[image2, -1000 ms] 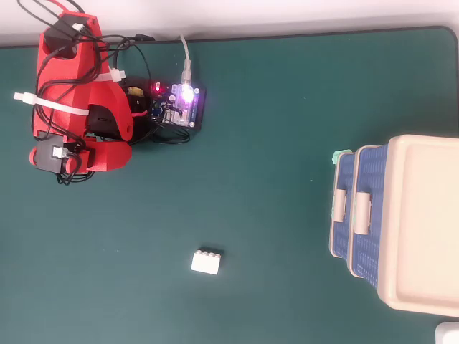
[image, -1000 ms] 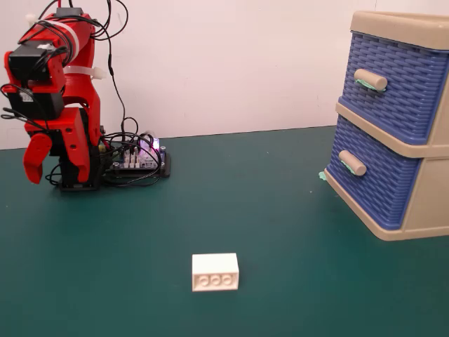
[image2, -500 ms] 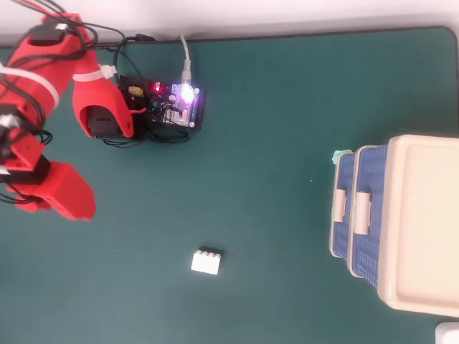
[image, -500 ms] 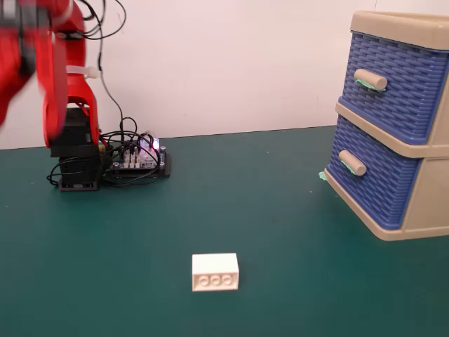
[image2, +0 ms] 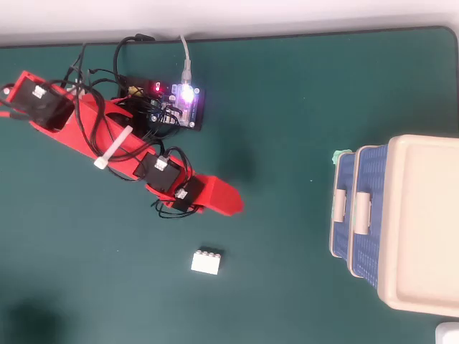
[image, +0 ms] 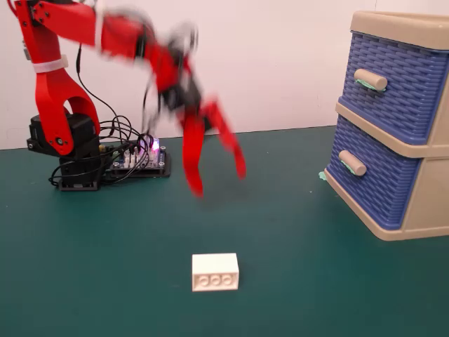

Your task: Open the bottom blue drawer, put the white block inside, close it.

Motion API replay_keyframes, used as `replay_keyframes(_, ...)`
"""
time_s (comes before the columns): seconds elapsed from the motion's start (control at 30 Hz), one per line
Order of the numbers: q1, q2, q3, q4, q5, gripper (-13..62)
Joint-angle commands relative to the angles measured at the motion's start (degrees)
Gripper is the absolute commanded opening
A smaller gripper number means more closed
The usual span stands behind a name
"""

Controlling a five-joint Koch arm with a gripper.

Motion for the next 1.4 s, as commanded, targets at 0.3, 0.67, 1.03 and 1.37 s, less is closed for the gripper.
replay_keyframes(0.3, -7.8, -29.5, 9.1, -88.0, 3.9, 33.7)
replay_keyframes(0.67, -9.8, -45.6, -15.3, -85.1, 19.3, 33.6)
replay_keyframes(1.03, -15.6, -46.7, -27.1, -76.0, 19.6, 32.9)
replay_keyframes(1.37, -17.8, -50.4, -41.0, -62.5, 19.5, 17.6)
